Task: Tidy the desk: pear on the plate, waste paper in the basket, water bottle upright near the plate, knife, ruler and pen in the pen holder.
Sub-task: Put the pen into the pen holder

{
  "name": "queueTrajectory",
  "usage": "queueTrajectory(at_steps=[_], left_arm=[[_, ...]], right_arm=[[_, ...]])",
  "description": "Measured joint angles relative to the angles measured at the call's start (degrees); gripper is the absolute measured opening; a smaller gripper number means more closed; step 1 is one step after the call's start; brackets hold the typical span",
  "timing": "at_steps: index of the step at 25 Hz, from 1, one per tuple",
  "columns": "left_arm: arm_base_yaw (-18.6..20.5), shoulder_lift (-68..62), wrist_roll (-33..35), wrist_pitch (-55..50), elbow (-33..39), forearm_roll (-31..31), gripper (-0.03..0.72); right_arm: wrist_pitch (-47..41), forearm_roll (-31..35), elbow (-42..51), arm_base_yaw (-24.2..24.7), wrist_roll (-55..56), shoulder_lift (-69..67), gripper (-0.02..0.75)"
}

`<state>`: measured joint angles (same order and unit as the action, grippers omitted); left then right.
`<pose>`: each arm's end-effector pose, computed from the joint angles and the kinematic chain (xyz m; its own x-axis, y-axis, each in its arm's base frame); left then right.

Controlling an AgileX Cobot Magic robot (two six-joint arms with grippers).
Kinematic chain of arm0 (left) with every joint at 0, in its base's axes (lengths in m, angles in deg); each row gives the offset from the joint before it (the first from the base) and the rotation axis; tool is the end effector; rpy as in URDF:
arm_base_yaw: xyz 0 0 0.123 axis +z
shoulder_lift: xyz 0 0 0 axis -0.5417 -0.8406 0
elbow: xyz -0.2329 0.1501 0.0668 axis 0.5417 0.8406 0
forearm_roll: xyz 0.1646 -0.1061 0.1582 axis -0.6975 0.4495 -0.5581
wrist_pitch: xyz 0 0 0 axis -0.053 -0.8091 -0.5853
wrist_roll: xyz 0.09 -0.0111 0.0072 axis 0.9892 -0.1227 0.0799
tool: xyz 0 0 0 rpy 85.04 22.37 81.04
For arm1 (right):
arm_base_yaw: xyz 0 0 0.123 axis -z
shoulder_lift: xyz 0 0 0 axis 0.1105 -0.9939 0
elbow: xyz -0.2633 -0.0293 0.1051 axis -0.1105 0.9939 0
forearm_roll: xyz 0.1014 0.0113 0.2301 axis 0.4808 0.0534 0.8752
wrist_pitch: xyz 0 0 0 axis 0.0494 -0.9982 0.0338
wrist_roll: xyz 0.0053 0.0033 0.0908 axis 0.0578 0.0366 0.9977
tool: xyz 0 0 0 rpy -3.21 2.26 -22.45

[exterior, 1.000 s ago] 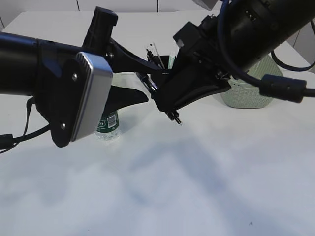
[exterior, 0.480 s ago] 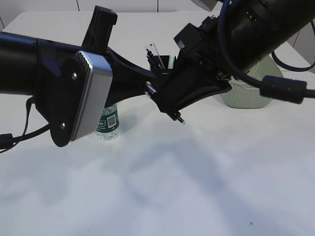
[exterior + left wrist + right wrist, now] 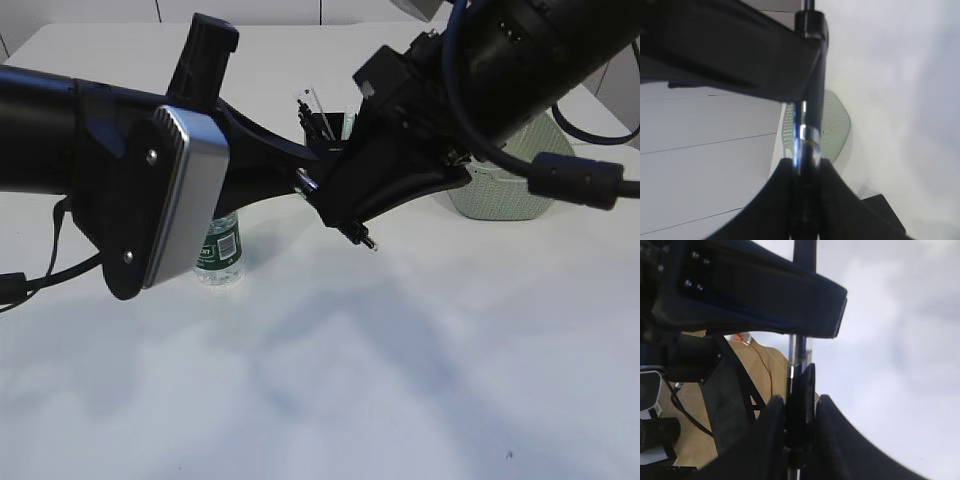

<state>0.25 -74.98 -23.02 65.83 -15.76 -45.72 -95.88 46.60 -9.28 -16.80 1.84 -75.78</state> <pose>0.2311 -0.1980 0.2859 0.8795 0.4726 -0.0554 0.2260 -0.3124 0.9227 0.2649 0.1763 0.3380 -0.8023 -0.4334 -0.4104 -0.5969 0.5777 0.5568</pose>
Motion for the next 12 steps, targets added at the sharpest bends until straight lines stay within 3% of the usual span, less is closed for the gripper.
queueTrajectory(at_steps=[6,12], left_arm=[[0.0,0.0,-0.09,0.0,0.0,1.66,0.068],[0.0,0.0,-0.09,-0.97,0.0,9.73,0.068]], right_arm=[[0.0,0.19,0.0,0.0,-0.3,0.0,0.337],[0.0,-2.63,-2.67,0.0,-1.05,0.0,0.384]])
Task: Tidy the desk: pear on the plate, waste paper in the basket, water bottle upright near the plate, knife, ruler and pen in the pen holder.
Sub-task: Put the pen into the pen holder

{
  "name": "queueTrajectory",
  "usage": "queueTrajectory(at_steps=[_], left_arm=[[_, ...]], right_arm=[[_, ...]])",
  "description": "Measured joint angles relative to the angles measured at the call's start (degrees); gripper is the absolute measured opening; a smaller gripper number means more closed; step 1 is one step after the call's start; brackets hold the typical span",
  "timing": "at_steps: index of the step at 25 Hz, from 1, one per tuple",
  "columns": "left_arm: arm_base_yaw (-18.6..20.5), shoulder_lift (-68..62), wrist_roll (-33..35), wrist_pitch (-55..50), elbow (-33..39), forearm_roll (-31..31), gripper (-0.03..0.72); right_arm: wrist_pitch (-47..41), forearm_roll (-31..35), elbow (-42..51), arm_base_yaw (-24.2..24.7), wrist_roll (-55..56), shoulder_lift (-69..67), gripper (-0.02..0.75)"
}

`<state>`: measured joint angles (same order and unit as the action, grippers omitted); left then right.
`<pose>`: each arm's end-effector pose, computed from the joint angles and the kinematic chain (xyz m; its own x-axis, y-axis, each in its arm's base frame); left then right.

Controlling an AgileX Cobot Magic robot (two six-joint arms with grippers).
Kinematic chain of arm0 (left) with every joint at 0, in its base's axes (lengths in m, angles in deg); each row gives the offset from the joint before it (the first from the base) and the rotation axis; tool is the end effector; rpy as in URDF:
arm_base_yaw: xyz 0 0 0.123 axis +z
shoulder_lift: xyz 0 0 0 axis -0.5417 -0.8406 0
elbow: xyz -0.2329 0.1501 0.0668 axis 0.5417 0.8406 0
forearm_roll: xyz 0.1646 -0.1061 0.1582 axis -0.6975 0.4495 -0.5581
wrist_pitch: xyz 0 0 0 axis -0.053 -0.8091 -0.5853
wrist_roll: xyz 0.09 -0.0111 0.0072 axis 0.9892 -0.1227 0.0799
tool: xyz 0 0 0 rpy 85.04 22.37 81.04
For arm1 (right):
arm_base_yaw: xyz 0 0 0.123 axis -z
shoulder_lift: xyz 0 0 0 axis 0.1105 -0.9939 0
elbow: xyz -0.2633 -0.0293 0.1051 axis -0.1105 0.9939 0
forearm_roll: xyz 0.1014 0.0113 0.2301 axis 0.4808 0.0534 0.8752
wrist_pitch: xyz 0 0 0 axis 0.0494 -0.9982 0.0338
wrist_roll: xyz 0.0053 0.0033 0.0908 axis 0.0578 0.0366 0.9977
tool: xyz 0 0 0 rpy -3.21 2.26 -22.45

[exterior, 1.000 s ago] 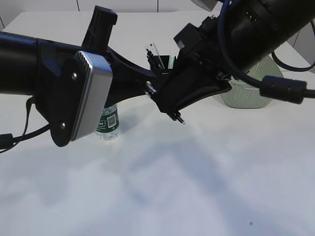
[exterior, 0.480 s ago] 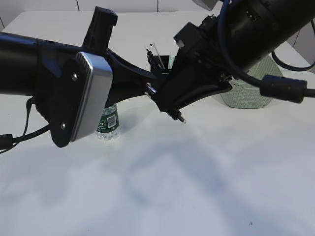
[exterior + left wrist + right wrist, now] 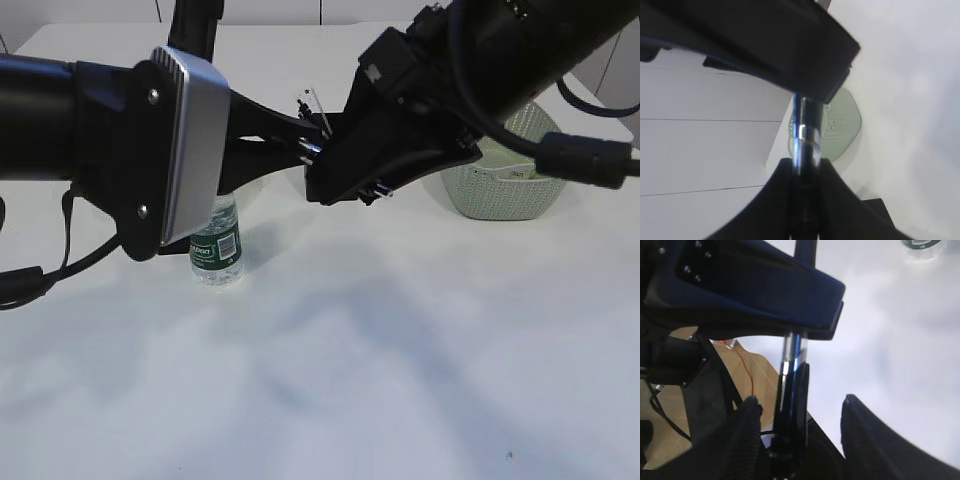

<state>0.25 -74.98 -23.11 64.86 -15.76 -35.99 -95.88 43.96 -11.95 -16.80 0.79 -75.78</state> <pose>0.2351 -0.1984 0.2919 0.8251 0.5332 -0.1869 0.3229 -0.1735 0.9304 0.2685 0.1746 0.3484 -0.7630 -0.4570 -0.4571 -0.6452 0.5801 0.4971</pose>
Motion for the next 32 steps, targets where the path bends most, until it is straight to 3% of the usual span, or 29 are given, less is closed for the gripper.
queueTrajectory(at_steps=[5,17,27,32], left_arm=[[0.0,0.0,-1.16,-2.44,0.0,3.93,0.068],[0.0,0.0,-2.3,-6.38,0.09,26.52,0.068],[0.0,-0.71,-2.3,-7.98,0.22,40.58,0.068],[0.0,-2.41,-2.3,-8.07,0.22,48.18,0.068]], right_arm=[[0.0,-4.17,-1.23,0.0,-0.09,0.0,0.388],[-0.03,-12.08,-1.23,0.0,0.13,0.0,0.389],[-0.03,-18.02,-1.23,0.0,1.9,0.0,0.39],[-0.13,-19.26,-1.23,0.95,3.02,0.0,0.437]])
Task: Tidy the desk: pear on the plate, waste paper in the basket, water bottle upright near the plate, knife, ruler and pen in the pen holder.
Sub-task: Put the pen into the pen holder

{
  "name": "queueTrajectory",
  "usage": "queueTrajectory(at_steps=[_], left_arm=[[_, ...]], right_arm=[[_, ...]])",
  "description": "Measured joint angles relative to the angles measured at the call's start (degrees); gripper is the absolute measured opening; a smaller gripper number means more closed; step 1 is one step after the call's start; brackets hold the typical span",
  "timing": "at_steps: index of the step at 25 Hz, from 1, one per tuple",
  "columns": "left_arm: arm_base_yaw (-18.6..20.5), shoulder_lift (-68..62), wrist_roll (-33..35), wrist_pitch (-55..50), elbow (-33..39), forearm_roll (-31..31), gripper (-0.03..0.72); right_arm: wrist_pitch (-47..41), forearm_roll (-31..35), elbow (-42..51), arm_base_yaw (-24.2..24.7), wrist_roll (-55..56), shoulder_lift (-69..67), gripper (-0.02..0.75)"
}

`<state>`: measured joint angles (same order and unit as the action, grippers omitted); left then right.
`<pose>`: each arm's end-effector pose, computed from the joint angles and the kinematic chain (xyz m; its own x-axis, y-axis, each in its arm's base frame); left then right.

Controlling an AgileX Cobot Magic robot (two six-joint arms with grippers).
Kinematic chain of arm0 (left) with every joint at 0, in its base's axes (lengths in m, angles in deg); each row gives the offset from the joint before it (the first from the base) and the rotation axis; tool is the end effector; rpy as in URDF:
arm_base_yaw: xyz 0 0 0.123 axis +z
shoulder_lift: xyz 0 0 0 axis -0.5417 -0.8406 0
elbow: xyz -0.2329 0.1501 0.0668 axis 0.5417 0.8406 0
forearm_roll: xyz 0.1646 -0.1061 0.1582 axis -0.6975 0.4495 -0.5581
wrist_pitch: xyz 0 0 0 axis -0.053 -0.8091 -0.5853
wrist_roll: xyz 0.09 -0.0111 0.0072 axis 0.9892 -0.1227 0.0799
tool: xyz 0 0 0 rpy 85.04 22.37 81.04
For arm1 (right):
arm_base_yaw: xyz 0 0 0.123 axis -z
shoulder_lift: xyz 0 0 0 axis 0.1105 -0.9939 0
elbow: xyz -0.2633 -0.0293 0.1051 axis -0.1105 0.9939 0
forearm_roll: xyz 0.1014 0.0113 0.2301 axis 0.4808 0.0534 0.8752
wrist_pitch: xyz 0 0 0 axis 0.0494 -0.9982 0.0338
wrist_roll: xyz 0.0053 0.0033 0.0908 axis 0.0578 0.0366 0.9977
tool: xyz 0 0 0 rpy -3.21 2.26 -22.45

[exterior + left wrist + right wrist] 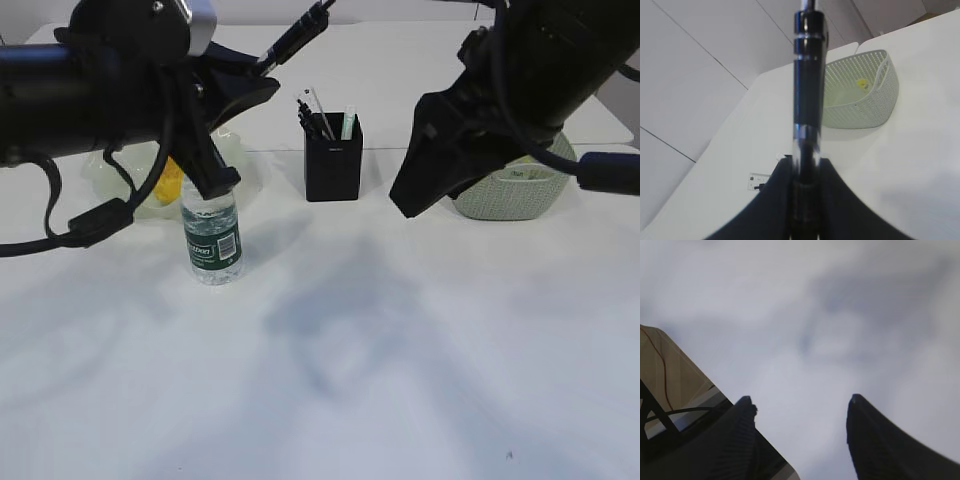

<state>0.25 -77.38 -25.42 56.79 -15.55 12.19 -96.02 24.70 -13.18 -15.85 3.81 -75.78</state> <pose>0.2647 -0.1878 0.2917 0.2730 0.5354 -0.7992 0.6402 0.5190 0.5664 0.2813 0.1475 0.3398 -0.7360 -0.5498 -0.3950 -0.6577 0.7189 0.2249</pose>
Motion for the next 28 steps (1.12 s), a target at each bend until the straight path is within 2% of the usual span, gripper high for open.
queueTrajectory(at_steps=[6,11,14,23,28], left_arm=[[0.0,-3.59,0.0,6.96,0.0,11.6,0.068],[0.0,-5.78,-0.1,12.12,-0.59,17.48,0.068],[0.0,-7.23,-0.1,12.26,-3.39,18.64,0.068],[0.0,-16.87,-0.34,16.28,-16.46,21.9,0.067],[0.0,-23.45,-2.89,19.9,-23.63,22.13,0.067]], right_arm=[[0.0,-0.96,0.0,3.18,2.07,0.0,0.454],[0.0,-7.55,0.0,3.68,6.6,0.0,0.454],[0.0,-9.79,0.0,3.68,7.91,0.0,0.454],[-0.03,-11.22,0.0,3.68,9.09,0.0,0.454],[-0.12,-12.78,0.1,3.68,9.35,0.0,0.454]])
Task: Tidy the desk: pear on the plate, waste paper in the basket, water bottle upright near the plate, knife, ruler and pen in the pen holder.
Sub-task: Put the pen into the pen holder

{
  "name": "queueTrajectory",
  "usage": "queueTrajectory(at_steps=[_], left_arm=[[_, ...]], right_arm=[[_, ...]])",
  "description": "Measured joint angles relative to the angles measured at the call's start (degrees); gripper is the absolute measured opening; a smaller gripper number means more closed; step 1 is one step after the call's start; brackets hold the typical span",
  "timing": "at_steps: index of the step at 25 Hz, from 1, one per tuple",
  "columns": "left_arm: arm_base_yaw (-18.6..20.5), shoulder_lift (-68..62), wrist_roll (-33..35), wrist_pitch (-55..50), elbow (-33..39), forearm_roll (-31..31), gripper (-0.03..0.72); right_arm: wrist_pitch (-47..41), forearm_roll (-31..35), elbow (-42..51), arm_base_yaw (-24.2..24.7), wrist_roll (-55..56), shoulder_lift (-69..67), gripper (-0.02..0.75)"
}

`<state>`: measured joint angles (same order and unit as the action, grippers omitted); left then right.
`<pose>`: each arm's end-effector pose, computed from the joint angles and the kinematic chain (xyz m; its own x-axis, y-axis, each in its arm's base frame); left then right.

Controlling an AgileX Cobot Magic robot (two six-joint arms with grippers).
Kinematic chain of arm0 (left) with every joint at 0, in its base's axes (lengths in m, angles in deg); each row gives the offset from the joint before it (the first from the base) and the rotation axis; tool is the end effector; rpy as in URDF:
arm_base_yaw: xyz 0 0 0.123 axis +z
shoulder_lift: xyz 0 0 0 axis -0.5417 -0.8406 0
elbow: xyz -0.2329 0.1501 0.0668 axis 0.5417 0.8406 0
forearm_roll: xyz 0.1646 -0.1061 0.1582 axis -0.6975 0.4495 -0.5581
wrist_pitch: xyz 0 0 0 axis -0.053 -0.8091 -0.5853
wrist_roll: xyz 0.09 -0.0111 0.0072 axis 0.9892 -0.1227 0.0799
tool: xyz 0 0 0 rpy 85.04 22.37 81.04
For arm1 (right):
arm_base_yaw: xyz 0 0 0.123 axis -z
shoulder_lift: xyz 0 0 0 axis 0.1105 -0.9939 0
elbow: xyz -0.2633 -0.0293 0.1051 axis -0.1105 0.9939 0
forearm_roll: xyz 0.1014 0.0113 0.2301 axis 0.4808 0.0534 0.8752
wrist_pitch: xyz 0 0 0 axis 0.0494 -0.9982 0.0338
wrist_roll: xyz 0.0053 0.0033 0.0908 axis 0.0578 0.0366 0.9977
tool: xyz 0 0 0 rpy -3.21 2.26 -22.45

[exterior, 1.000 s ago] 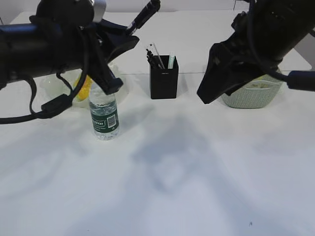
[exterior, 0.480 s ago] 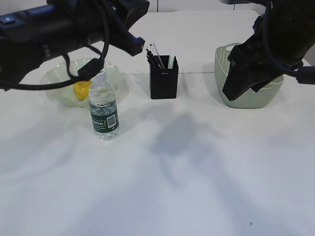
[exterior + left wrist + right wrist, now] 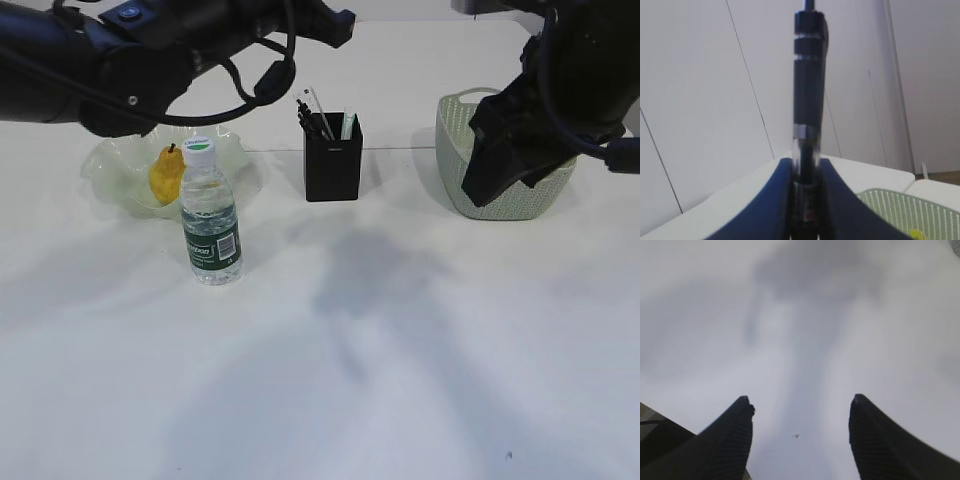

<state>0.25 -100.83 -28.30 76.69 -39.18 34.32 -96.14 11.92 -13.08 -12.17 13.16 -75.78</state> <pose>0.3642 -0.2448 0.3020 0.2786 0.0581 -0.9587 0.5856 0.7809 0.2175 0.2956 0.1114 0.3346 -0.8331 -0.4492 -0.3228 -0.4949 0.8660 0.0721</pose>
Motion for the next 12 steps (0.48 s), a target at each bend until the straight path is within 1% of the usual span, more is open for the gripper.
queueTrajectory(at_steps=[3,8,12], left_arm=[[0.0,-3.44,-0.93,1.65,-3.9,0.94,0.067],[0.0,-9.09,-4.31,5.28,-9.79,1.6,0.067],[0.0,-12.76,-5.86,5.54,-12.75,1.73,0.067]], right_arm=[[0.0,-0.93,0.88,0.0,0.09,0.0,0.454],[0.0,-1.27,2.23,0.0,0.13,0.0,0.454],[0.0,-1.62,2.42,0.0,0.13,-0.09,0.454]])
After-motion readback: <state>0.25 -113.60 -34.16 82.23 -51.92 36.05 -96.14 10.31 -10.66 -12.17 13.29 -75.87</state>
